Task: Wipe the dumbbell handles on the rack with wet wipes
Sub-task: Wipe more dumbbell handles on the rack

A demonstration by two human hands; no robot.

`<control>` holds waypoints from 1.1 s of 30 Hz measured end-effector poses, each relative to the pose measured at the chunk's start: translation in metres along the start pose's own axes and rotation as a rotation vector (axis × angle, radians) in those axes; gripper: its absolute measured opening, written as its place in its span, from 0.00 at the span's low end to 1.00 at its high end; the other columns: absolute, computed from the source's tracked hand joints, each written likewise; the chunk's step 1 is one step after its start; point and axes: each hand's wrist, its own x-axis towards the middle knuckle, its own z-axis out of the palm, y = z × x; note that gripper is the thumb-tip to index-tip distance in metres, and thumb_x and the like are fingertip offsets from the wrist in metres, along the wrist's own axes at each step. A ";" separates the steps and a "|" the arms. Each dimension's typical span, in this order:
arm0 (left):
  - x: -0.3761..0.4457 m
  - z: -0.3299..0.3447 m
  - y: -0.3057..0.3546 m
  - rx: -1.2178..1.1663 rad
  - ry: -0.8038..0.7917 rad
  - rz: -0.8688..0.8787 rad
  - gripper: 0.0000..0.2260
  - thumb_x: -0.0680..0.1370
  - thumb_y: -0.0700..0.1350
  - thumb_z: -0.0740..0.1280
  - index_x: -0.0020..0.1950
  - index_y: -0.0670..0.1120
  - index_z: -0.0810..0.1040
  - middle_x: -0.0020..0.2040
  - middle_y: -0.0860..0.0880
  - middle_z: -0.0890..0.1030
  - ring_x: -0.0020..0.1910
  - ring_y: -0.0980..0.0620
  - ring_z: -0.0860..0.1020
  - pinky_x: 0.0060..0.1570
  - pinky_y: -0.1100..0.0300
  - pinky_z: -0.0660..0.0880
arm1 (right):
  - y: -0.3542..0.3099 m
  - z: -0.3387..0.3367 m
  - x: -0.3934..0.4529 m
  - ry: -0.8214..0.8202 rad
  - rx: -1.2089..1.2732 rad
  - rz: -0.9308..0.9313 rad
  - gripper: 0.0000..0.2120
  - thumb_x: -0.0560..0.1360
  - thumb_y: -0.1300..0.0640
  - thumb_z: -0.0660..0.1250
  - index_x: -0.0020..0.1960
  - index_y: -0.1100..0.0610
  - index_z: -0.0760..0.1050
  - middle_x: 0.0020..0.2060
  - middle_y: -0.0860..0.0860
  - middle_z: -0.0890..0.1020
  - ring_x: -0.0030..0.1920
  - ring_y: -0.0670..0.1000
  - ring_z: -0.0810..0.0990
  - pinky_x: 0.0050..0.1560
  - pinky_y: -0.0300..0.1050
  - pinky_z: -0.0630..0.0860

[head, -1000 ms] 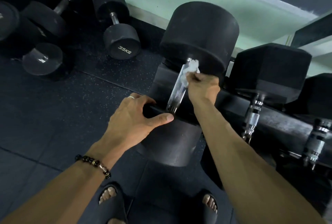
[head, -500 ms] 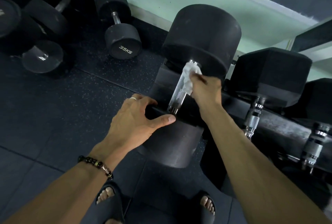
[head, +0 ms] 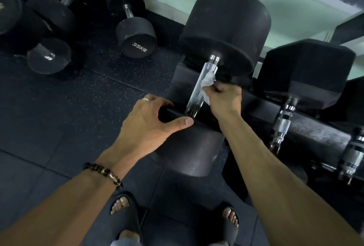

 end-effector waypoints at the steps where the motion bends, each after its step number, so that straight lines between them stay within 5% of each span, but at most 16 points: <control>1: -0.001 0.001 0.000 -0.004 0.002 0.002 0.35 0.62 0.74 0.64 0.61 0.55 0.77 0.59 0.57 0.73 0.60 0.56 0.72 0.60 0.50 0.74 | 0.004 -0.003 -0.004 -0.050 -0.095 -0.030 0.19 0.73 0.47 0.71 0.29 0.56 0.78 0.26 0.50 0.79 0.29 0.46 0.77 0.32 0.38 0.73; 5: -0.001 0.000 0.000 -0.008 -0.006 -0.005 0.34 0.63 0.75 0.65 0.61 0.56 0.77 0.59 0.57 0.72 0.59 0.56 0.72 0.60 0.49 0.74 | 0.014 -0.017 -0.012 -0.340 -0.366 -0.089 0.24 0.73 0.58 0.72 0.20 0.55 0.70 0.17 0.44 0.68 0.20 0.42 0.68 0.24 0.29 0.63; 9: -0.001 0.000 0.000 0.002 0.000 -0.003 0.39 0.58 0.78 0.60 0.61 0.57 0.77 0.59 0.57 0.73 0.60 0.56 0.73 0.60 0.49 0.75 | 0.015 -0.010 -0.005 -0.257 -0.046 -0.028 0.11 0.70 0.56 0.77 0.32 0.56 0.80 0.24 0.45 0.78 0.27 0.43 0.77 0.34 0.38 0.73; 12: 0.000 0.002 -0.001 -0.006 0.019 0.000 0.39 0.58 0.78 0.60 0.60 0.57 0.77 0.59 0.57 0.74 0.61 0.55 0.73 0.60 0.48 0.74 | 0.025 -0.007 -0.008 -0.243 -0.072 -0.092 0.14 0.71 0.55 0.73 0.31 0.57 0.74 0.26 0.46 0.73 0.29 0.44 0.72 0.34 0.40 0.70; 16: -0.001 0.002 -0.001 -0.004 0.004 0.005 0.38 0.59 0.78 0.60 0.60 0.57 0.77 0.59 0.57 0.73 0.61 0.55 0.73 0.60 0.48 0.75 | 0.020 -0.021 -0.009 -0.393 0.035 -0.053 0.06 0.70 0.59 0.71 0.40 0.63 0.80 0.32 0.52 0.77 0.35 0.46 0.75 0.43 0.44 0.73; 19: -0.002 0.000 0.000 -0.003 -0.010 0.001 0.38 0.59 0.78 0.59 0.61 0.57 0.76 0.58 0.57 0.72 0.61 0.55 0.72 0.61 0.48 0.74 | 0.004 -0.015 -0.001 -0.231 0.186 -0.008 0.09 0.73 0.55 0.73 0.35 0.55 0.82 0.34 0.53 0.83 0.39 0.48 0.78 0.47 0.47 0.77; 21: -0.001 0.001 0.000 -0.003 -0.004 0.007 0.37 0.60 0.77 0.60 0.60 0.57 0.76 0.58 0.57 0.73 0.62 0.55 0.71 0.61 0.48 0.73 | -0.003 -0.006 0.001 -0.135 -0.013 -0.049 0.13 0.76 0.50 0.71 0.33 0.53 0.79 0.32 0.49 0.80 0.39 0.48 0.78 0.43 0.43 0.75; 25: -0.001 0.001 -0.002 0.000 -0.013 0.010 0.39 0.59 0.78 0.59 0.61 0.57 0.76 0.59 0.57 0.73 0.62 0.55 0.72 0.60 0.48 0.74 | 0.012 -0.014 -0.012 -0.381 -0.440 -0.073 0.14 0.76 0.54 0.70 0.34 0.60 0.78 0.29 0.50 0.77 0.32 0.47 0.74 0.30 0.34 0.68; 27: -0.001 0.001 -0.002 0.004 -0.019 0.008 0.39 0.59 0.79 0.59 0.62 0.57 0.76 0.60 0.57 0.72 0.62 0.55 0.72 0.60 0.47 0.75 | 0.016 -0.016 -0.014 -0.379 -0.251 -0.005 0.12 0.77 0.59 0.69 0.36 0.60 0.80 0.30 0.50 0.81 0.34 0.45 0.79 0.33 0.33 0.73; 30: 0.000 0.000 -0.002 0.019 -0.024 0.004 0.38 0.59 0.79 0.58 0.62 0.59 0.76 0.60 0.58 0.72 0.62 0.55 0.71 0.60 0.48 0.74 | -0.001 -0.004 0.013 -0.152 0.304 0.137 0.15 0.79 0.66 0.65 0.34 0.59 0.78 0.27 0.47 0.81 0.30 0.42 0.79 0.34 0.34 0.76; 33: 0.000 0.000 -0.001 0.023 -0.022 0.013 0.37 0.59 0.78 0.58 0.61 0.59 0.76 0.59 0.58 0.72 0.63 0.55 0.71 0.60 0.49 0.74 | -0.020 0.002 0.032 -0.091 0.565 0.211 0.06 0.79 0.66 0.66 0.47 0.65 0.81 0.45 0.59 0.86 0.43 0.51 0.84 0.39 0.41 0.81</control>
